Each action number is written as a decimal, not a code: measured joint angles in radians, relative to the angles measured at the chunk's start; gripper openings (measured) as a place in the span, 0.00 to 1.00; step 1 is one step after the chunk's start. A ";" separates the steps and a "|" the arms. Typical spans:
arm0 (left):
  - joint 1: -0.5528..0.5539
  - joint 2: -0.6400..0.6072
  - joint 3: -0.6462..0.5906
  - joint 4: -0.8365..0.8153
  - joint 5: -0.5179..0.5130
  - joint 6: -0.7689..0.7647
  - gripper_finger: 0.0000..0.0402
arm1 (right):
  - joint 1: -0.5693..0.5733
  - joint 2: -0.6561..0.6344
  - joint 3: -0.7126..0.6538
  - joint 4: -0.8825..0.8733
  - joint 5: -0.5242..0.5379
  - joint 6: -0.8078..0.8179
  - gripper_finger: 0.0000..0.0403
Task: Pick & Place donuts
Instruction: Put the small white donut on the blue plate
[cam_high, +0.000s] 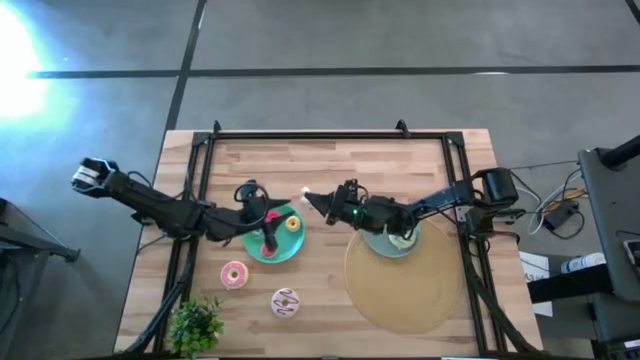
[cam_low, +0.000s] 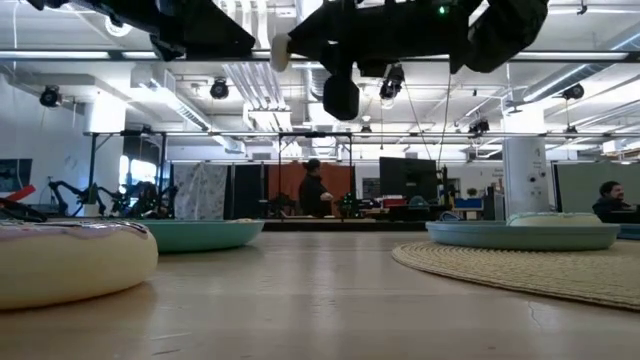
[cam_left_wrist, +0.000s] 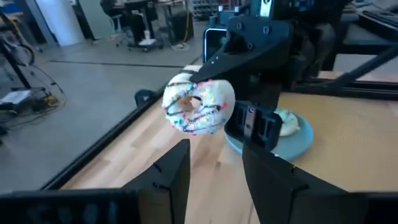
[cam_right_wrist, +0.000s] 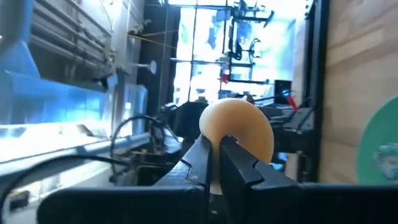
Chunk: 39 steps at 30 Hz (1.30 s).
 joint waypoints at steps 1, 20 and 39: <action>0.002 0.008 0.000 0.018 -0.004 0.016 0.30 | -0.003 0.000 0.006 0.000 0.002 0.007 0.03; 0.004 0.216 0.122 0.126 -0.297 0.312 0.30 | -0.036 0.000 0.060 -0.096 0.032 0.108 0.03; 0.020 0.253 0.139 0.127 -0.297 0.300 0.30 | -0.039 0.000 0.067 -0.093 0.030 0.133 0.03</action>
